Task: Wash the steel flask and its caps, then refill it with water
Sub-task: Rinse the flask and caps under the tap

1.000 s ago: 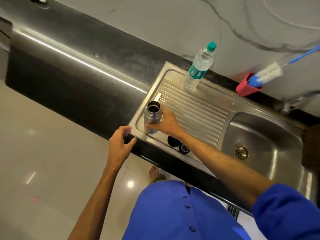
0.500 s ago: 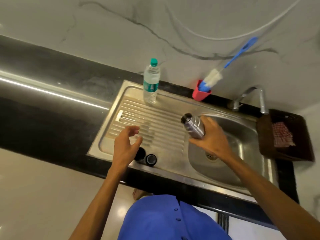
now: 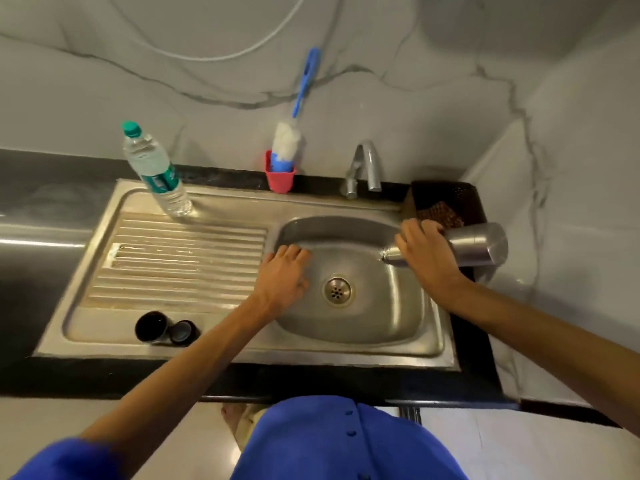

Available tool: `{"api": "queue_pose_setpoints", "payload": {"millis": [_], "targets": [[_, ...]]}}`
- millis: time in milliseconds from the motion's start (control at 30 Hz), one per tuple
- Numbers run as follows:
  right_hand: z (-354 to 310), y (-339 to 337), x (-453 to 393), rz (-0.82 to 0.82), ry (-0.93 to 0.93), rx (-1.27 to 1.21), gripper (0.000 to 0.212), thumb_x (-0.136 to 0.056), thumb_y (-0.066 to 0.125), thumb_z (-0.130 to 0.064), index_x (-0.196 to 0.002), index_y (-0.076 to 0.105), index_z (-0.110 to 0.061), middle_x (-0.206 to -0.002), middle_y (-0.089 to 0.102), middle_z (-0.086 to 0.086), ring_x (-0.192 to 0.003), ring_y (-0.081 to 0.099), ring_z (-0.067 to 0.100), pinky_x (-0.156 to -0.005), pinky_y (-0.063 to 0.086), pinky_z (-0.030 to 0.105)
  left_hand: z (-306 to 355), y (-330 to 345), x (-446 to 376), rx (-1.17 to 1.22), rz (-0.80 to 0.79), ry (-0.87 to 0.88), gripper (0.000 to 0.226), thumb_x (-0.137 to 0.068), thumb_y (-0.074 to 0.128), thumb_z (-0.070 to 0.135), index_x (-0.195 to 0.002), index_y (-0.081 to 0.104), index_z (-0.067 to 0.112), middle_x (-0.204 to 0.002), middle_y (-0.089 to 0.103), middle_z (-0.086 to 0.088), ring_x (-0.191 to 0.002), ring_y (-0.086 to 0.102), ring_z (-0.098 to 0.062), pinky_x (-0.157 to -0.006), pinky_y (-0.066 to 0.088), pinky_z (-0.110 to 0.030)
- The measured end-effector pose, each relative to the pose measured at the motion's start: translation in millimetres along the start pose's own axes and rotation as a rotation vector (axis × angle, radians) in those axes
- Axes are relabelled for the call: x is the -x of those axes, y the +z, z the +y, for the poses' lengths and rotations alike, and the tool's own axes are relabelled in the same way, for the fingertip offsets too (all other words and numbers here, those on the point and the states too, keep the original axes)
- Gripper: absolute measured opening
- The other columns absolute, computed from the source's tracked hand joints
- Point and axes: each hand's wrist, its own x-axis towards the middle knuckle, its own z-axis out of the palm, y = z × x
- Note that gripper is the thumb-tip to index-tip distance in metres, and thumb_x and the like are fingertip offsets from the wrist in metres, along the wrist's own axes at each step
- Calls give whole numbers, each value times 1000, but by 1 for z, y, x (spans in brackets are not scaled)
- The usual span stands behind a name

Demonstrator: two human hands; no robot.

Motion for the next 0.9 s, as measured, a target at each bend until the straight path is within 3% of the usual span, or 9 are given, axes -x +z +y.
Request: {"api": "queue_pose_setpoints", "payload": {"millis": [133, 267, 367, 467, 633, 733, 900], "targets": [[19, 13, -10, -41, 36, -14, 47, -83, 71, -35, -120, 52, -15, -113, 47, 13, -106, 47, 29, -90, 43, 42, 16, 4, -52, -124, -92, 58, 56, -90, 71, 31, -141, 51, 20, -141, 53, -7, -133, 51, -30, -107, 45, -47], [32, 10, -27, -136, 40, -110, 51, -81, 73, -46, -124, 60, -21, -116, 52, 10, -108, 48, 27, -95, 42, 40, 21, -16, -105, -151, -64, 86, 62, -93, 70, 20, -150, 47, 18, -156, 43, -10, -142, 46, -31, -115, 40, -46], [45, 10, -40, -275, 42, -410, 62, -73, 75, -60, -124, 61, -27, -118, 58, 6, -107, 52, 25, -91, 41, 39, 24, -24, -143, -186, -5, 175, 82, -92, 71, 9, -163, 31, 19, -172, 24, -9, -157, 26, -32, -126, 28, -49], [52, 15, -46, -460, 53, -868, 74, -63, 80, -65, -125, 57, -30, -109, 60, 0, -97, 56, 21, -82, 42, 37, 27, -24, -182, -361, 2, 276, 92, -94, 68, 9, -168, 14, 20, -177, 7, -5, -163, 7, -30, -131, 13, -50], [10, 35, -50, -566, 294, -1500, 76, -63, 87, -52, -129, 59, -28, -115, 67, 0, -97, 64, 20, -90, 57, 39, 45, -23, -219, -770, -78, 435, 73, -106, 58, 23, -166, 19, 11, -174, 17, -16, -162, 9, -37, -131, 3, -55], [-16, 49, -54, -559, 365, -1657, 61, -66, 89, -49, -116, 64, -25, -106, 70, -1, -91, 67, 18, -88, 59, 42, 52, -20, -223, -960, -198, 480, 69, -107, 55, 19, -165, 20, 9, -173, 19, -18, -161, 6, -41, -130, 3, -57], [-42, 57, -68, -507, 377, -1746, 81, -61, 86, -60, -129, 59, -26, -116, 69, -3, -96, 66, 17, -85, 57, 36, 46, -5, -217, -1060, -171, 449, 90, -102, 63, 19, -167, 2, 11, -175, 7, -18, -161, -1, -41, -130, 1, -57]]}}
